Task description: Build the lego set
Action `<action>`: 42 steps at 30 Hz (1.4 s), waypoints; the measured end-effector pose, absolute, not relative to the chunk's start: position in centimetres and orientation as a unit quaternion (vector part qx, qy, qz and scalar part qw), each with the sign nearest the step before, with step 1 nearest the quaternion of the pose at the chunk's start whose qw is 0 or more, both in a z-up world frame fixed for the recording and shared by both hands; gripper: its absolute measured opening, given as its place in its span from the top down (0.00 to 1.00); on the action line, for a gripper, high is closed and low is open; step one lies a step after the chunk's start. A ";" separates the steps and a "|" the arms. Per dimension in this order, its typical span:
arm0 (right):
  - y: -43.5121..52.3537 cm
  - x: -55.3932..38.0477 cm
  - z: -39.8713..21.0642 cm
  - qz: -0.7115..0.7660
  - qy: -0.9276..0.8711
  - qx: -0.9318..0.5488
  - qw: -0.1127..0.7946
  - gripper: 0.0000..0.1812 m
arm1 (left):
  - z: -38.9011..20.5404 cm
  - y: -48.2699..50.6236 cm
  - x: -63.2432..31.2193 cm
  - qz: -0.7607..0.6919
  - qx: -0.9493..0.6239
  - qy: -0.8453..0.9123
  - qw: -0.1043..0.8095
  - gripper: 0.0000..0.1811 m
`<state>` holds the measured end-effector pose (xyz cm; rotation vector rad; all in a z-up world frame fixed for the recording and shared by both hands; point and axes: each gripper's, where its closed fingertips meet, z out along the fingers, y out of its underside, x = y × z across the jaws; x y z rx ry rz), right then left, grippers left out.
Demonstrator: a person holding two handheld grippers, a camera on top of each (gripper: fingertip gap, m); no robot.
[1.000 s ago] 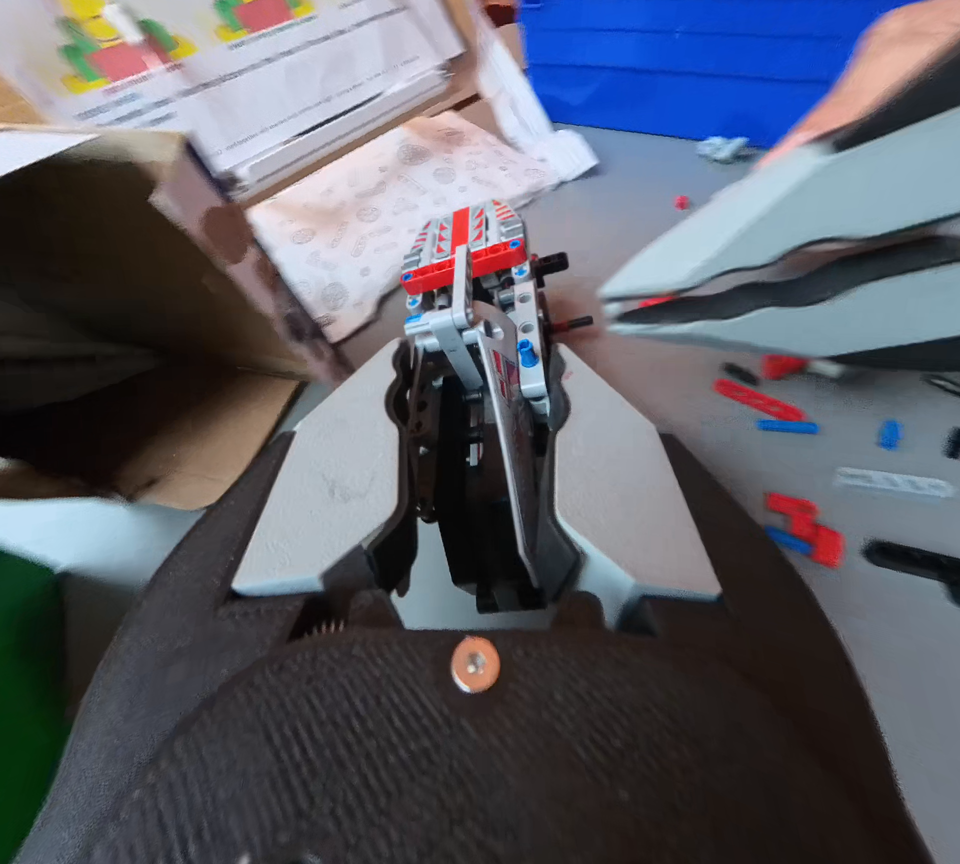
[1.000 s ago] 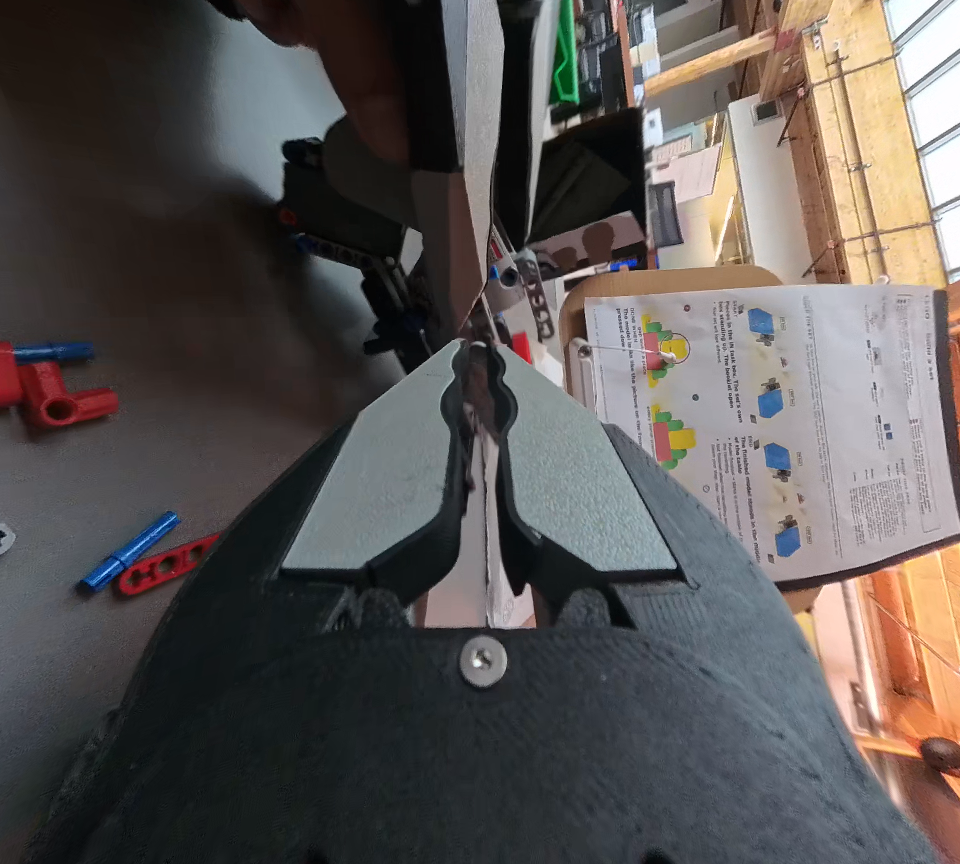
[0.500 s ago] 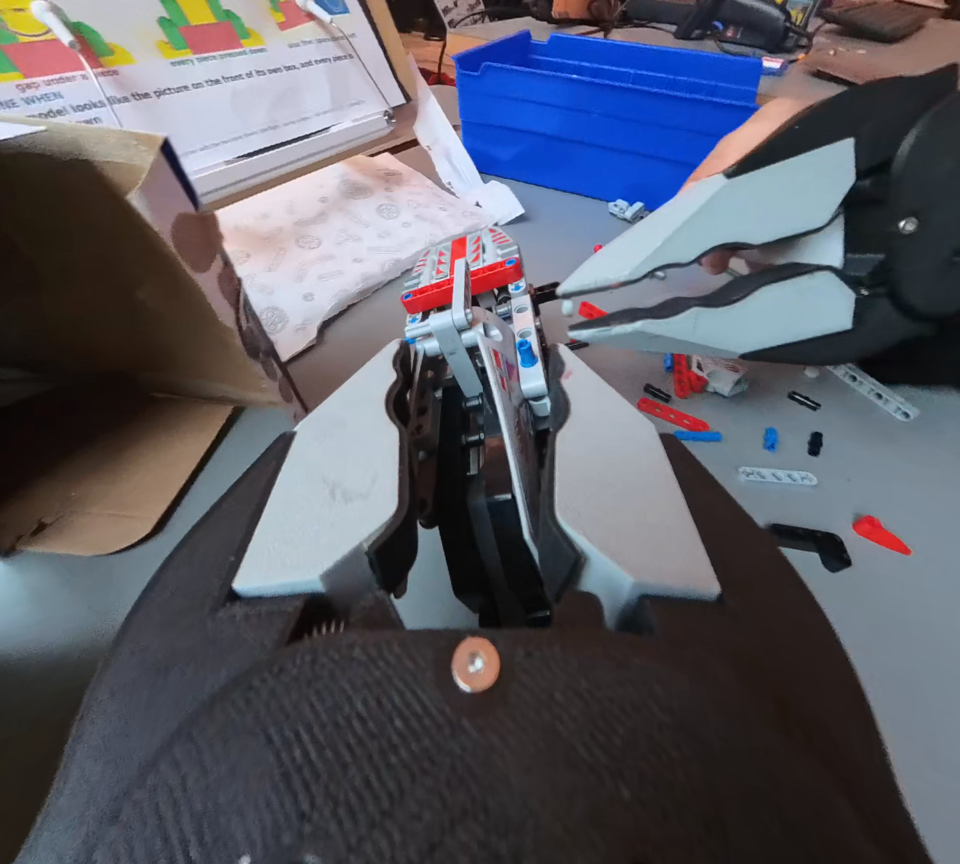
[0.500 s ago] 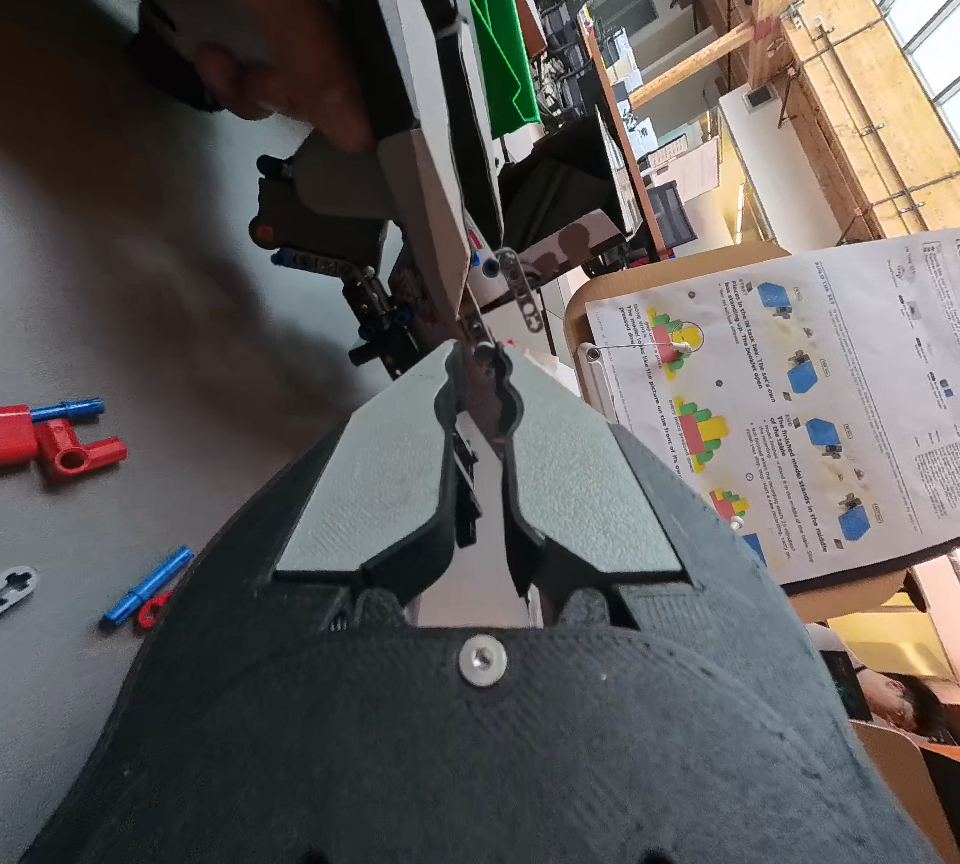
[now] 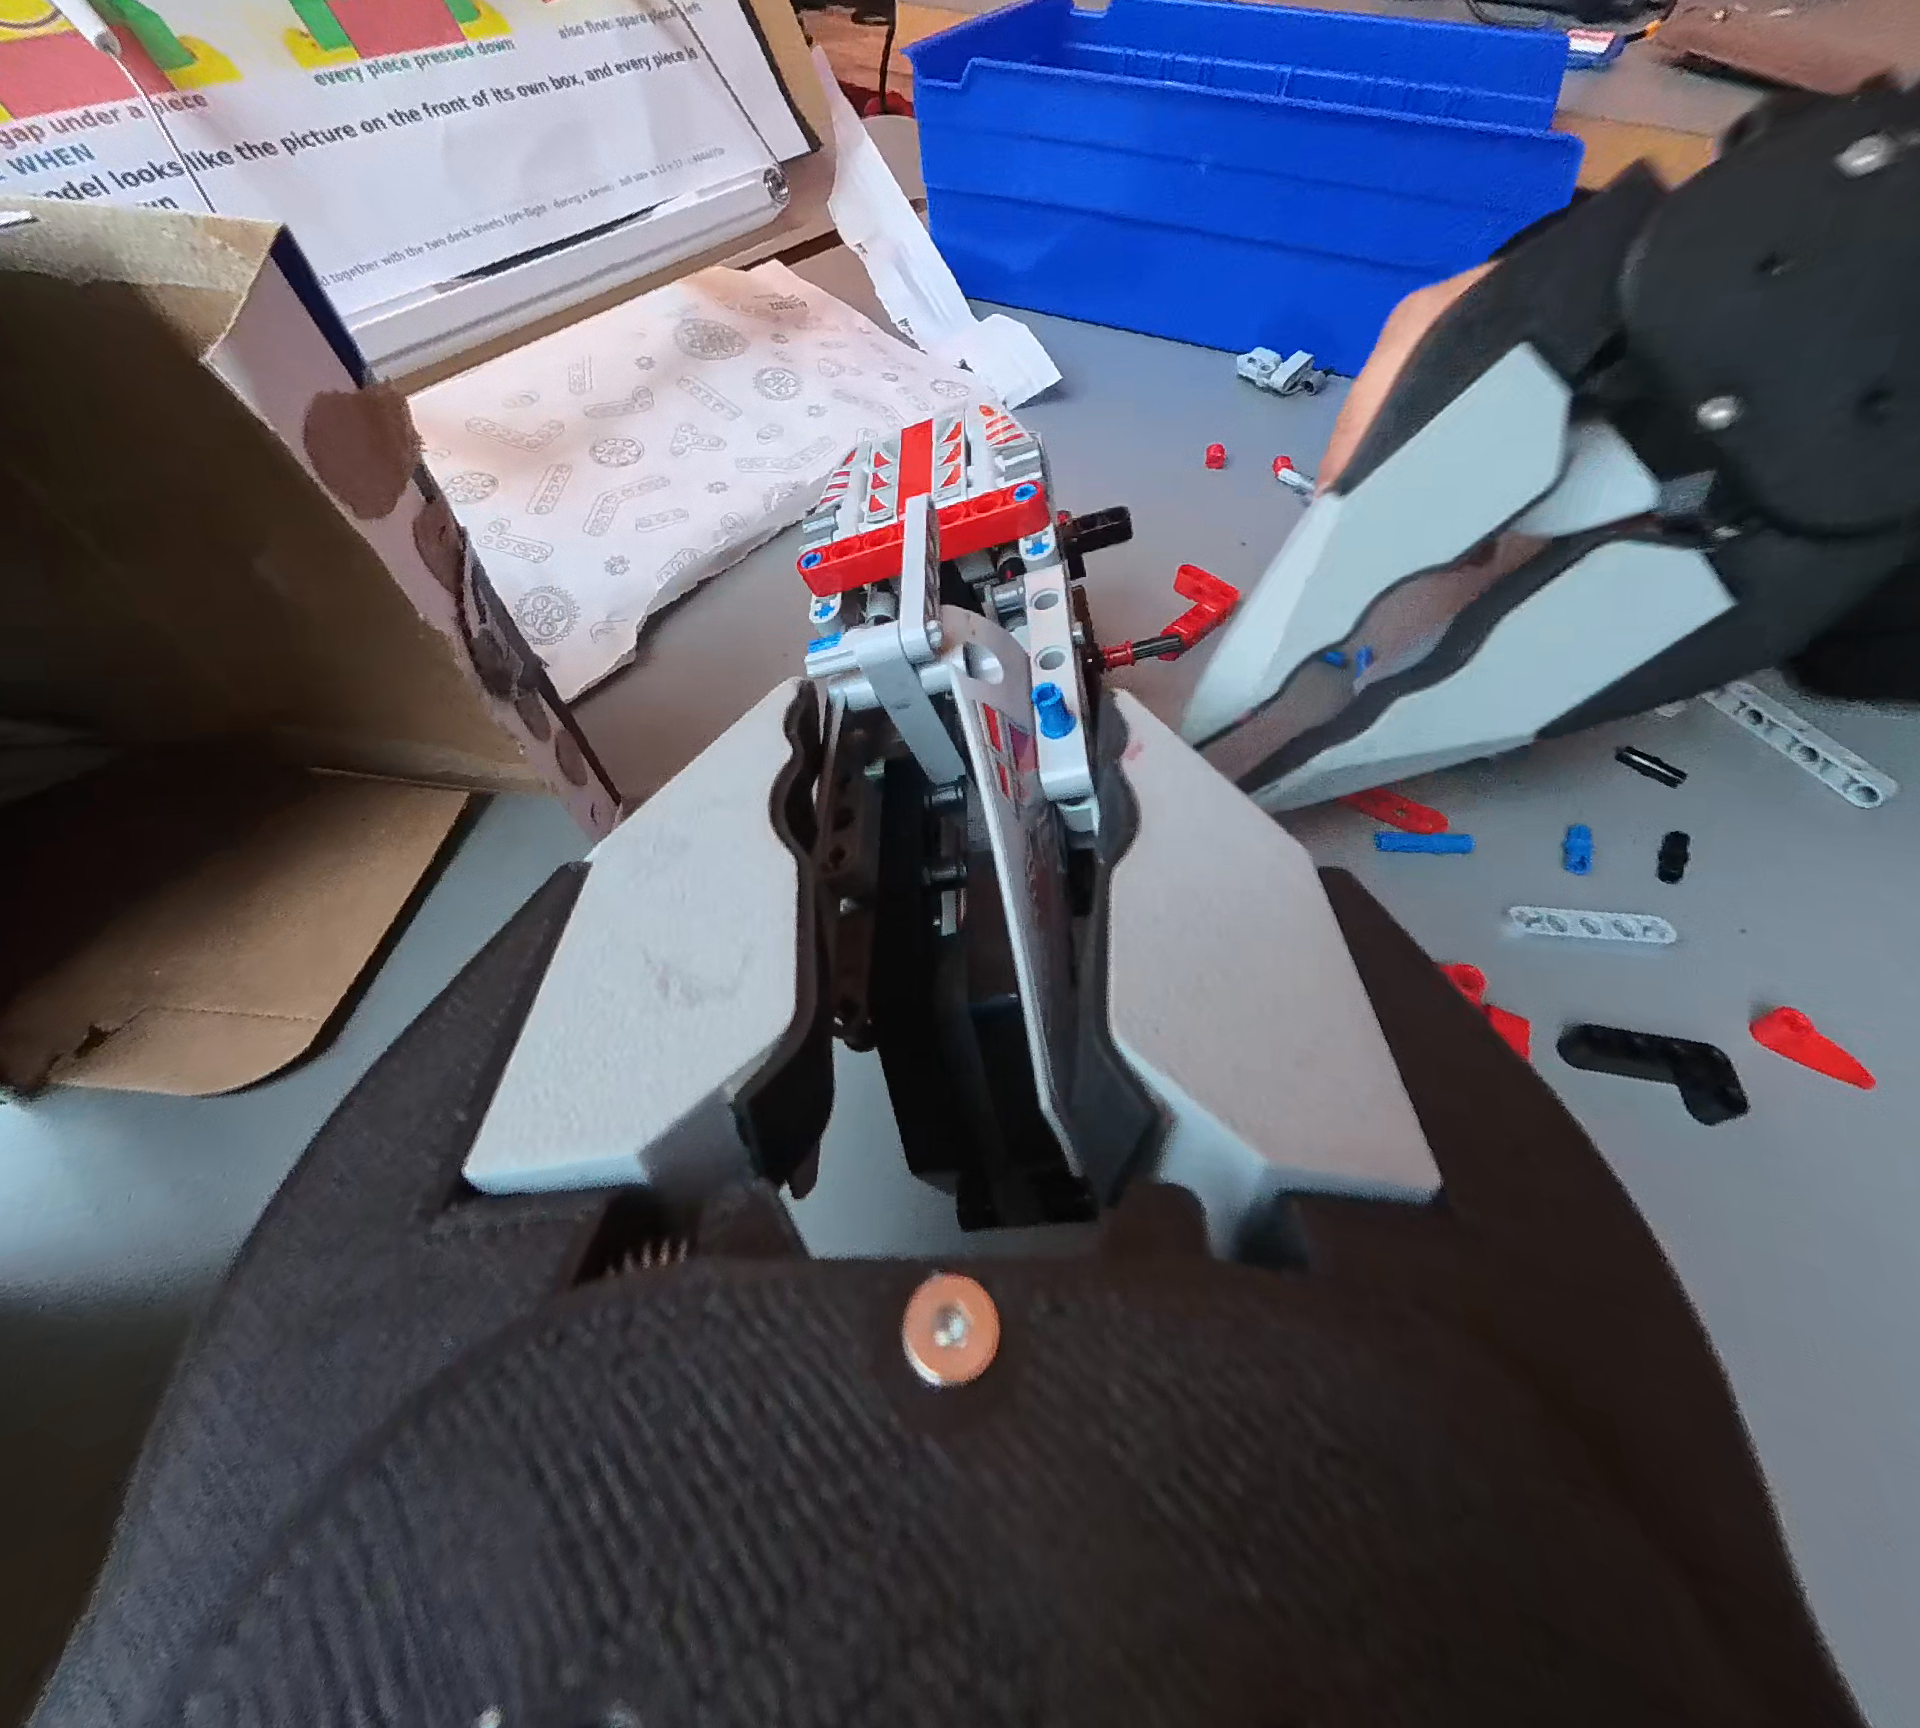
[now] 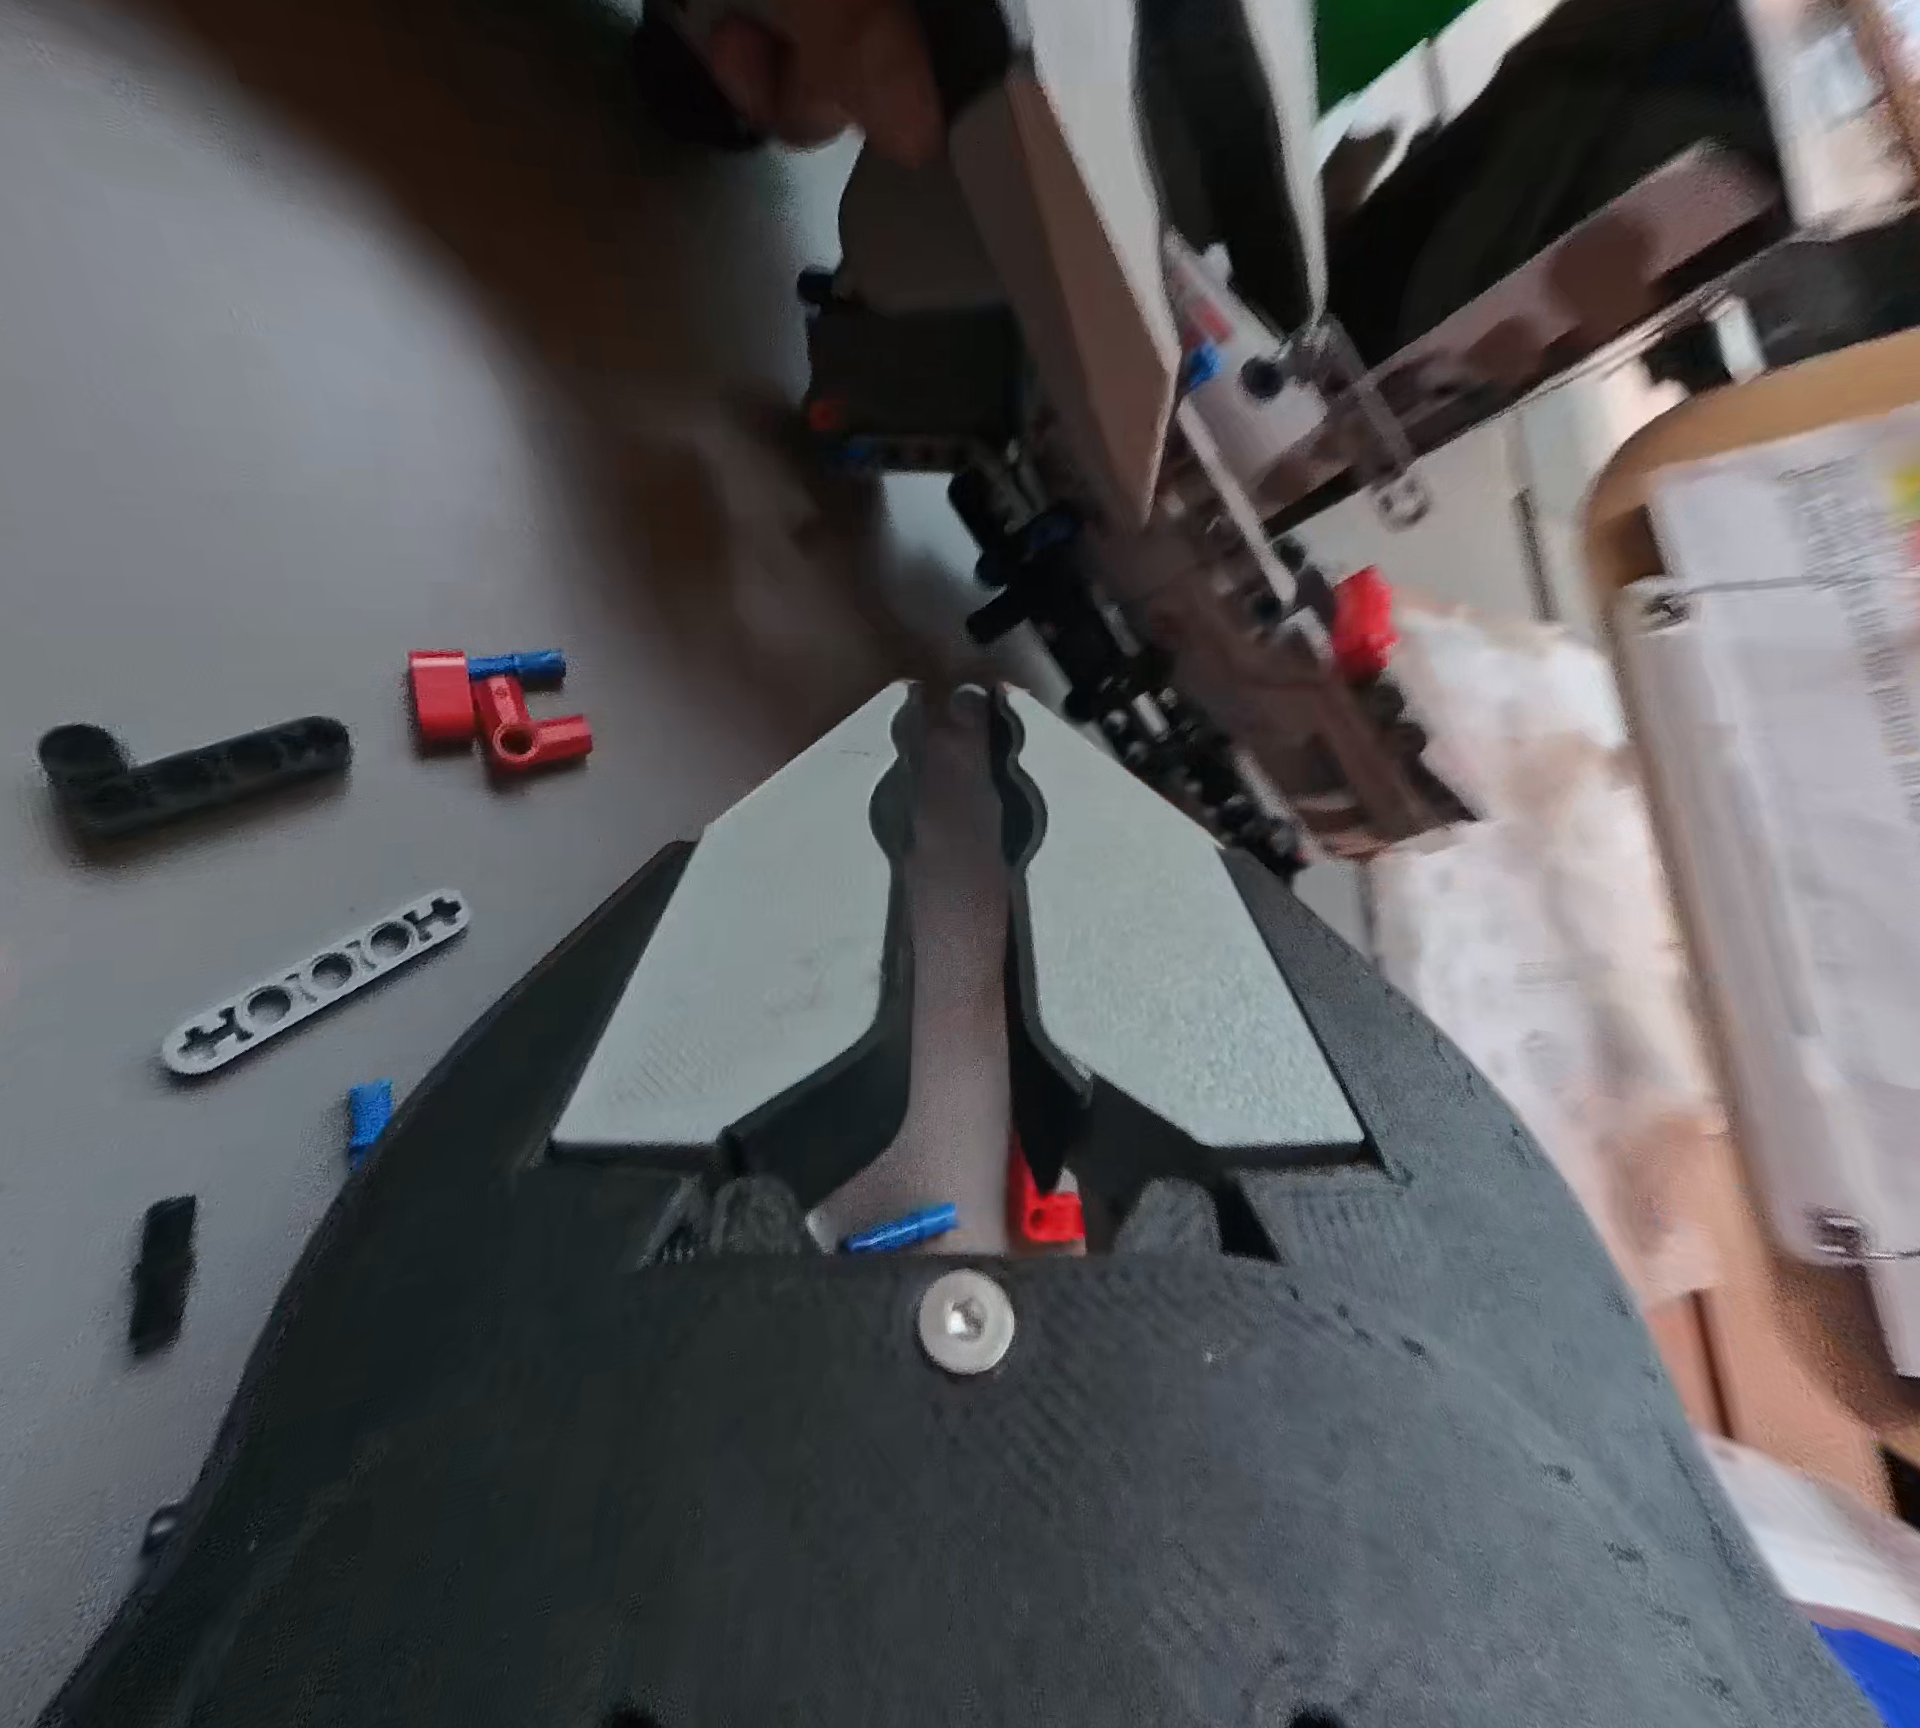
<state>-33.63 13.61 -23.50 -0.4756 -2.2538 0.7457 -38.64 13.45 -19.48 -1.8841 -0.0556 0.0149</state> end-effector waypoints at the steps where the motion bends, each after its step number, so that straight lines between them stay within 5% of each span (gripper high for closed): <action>1: 13.8 -33.6 -24.2 0.289 -0.876 -0.194 0.334 0.95 | -19.5 13.4 -38.6 0.006 -0.808 -0.024 0.588 0.72; 13: 13.8 -32.0 -26.5 0.349 -0.880 -0.280 0.160 0.86 | -19.9 13.6 -37.3 -0.003 -0.812 0.015 0.584 0.68; 29: 14.4 -32.2 -26.3 0.375 -0.861 -0.324 0.117 0.78 | -19.2 12.7 -39.2 -0.103 -0.790 -0.081 0.600 0.74; 39: 15.3 -33.9 -23.3 0.431 -0.814 -0.349 0.174 0.82 | -18.6 11.9 -41.3 -0.245 -0.716 -0.212 0.618 0.74; 42: 14.5 -33.7 -22.8 0.459 -0.802 -0.352 0.149 0.91 | -17.9 12.0 -41.1 -0.273 -0.694 -0.217 0.630 0.75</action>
